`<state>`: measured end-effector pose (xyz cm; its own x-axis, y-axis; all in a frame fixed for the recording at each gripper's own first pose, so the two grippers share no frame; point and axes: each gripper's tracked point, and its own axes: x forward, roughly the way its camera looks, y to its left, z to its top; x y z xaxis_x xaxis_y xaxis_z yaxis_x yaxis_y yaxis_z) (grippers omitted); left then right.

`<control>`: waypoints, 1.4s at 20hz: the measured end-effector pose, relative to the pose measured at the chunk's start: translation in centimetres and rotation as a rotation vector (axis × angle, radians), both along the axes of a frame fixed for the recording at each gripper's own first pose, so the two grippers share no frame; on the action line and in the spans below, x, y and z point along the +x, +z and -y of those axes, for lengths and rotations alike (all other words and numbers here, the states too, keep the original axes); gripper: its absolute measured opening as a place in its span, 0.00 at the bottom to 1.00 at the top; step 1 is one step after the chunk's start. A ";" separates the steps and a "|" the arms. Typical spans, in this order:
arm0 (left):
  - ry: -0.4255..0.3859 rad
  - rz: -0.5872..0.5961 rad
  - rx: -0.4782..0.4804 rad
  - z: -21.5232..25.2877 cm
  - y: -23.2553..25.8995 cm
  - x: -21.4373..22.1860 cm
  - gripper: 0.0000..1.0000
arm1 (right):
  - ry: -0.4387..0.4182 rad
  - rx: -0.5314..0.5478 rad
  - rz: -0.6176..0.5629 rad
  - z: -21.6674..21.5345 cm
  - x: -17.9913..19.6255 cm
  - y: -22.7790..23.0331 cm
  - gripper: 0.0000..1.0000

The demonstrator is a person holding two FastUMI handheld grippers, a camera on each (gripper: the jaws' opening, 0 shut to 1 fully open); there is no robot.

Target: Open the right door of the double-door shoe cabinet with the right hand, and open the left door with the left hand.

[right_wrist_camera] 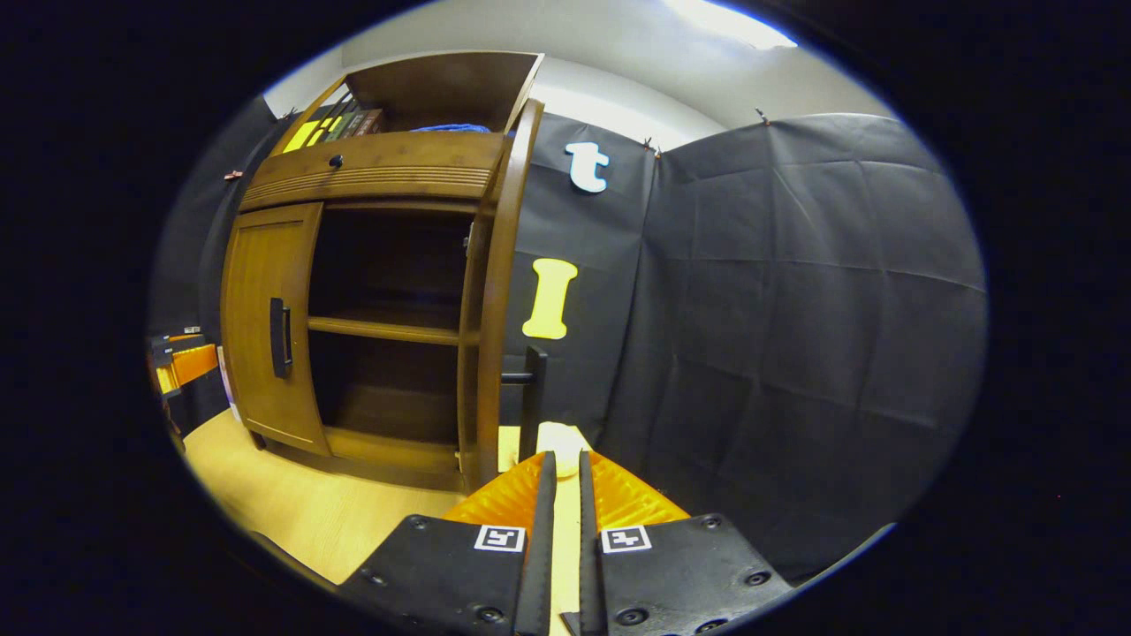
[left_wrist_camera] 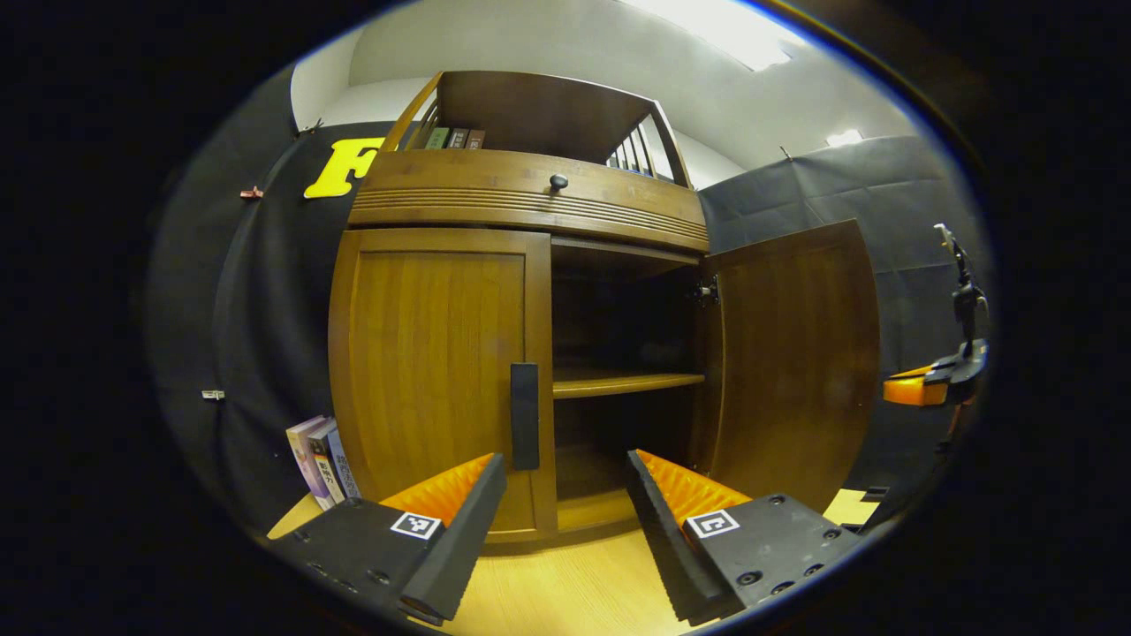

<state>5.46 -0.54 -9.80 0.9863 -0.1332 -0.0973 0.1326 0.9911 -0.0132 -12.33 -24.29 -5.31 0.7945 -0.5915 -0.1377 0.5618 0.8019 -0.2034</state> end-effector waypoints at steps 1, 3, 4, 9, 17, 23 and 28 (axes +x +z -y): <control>0.012 0.010 0.001 -0.1 0.0 0.8 0.84 | -0.017 -0.021 0.021 -0.1 -1.0 0.7 0.19; 0.024 0.006 0.026 -0.1 -0.6 2.8 0.86 | -0.070 -0.054 0.052 0.6 -2.7 1.9 0.47; 0.037 0.007 0.038 -0.3 -1.1 4.0 0.86 | -0.090 -0.056 0.065 1.0 -3.3 2.2 0.60; 0.107 0.051 0.038 -1.6 -2.6 9.4 0.86 | -0.142 -0.045 0.103 2.6 -4.7 2.9 0.89; 0.158 0.108 0.082 -2.0 -4.0 15.2 0.84 | -0.169 -0.068 0.082 4.1 -4.5 2.4 0.88; 0.208 0.099 0.034 -2.8 -5.4 17.7 0.69 | -0.211 -0.053 0.085 5.2 -5.8 2.1 0.88; 0.183 0.095 0.023 -2.8 -4.9 17.7 0.35 | -0.219 -0.044 0.121 4.9 -6.7 3.1 0.89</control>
<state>23.18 2.22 -14.73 0.9987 0.0503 -0.0039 -0.0502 0.9986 0.0137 -19.04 -29.17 -2.23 0.6562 -0.7543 -0.0196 0.7433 0.6506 -0.1556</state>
